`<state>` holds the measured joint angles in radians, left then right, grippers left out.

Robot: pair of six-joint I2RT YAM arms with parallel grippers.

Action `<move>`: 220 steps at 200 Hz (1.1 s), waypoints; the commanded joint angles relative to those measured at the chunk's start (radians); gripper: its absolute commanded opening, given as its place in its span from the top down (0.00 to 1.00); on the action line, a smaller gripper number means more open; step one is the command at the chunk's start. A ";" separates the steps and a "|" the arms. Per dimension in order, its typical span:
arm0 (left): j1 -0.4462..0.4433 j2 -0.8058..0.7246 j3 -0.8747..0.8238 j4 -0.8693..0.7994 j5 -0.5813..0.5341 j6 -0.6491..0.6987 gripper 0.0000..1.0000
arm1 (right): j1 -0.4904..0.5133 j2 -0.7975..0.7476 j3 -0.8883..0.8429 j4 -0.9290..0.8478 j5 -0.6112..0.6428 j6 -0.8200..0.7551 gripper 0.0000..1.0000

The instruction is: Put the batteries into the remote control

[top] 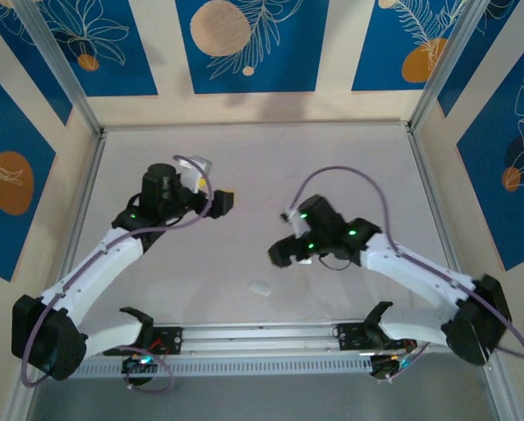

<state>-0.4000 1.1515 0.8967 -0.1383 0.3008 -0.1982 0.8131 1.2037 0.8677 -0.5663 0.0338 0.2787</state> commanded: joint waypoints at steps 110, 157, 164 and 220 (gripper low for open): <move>0.112 -0.039 0.001 -0.356 0.044 -0.147 0.00 | 0.313 0.562 0.241 -0.258 0.089 -0.188 0.27; 0.112 -0.027 -0.001 -0.353 0.037 -0.138 0.00 | 0.343 0.632 0.275 -0.250 0.178 -0.146 0.37; 0.111 -0.026 -0.002 -0.354 0.039 -0.138 0.00 | 0.347 0.638 0.279 -0.251 0.195 -0.141 0.39; 0.112 -0.044 -0.007 -0.364 0.008 -0.130 0.00 | 0.361 0.596 0.299 -0.265 0.253 -0.136 0.43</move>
<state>-0.2955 1.1210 0.8948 -0.4808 0.3286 -0.3462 1.1660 1.8179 1.1454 -0.8124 0.2543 0.1318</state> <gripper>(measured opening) 0.998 0.573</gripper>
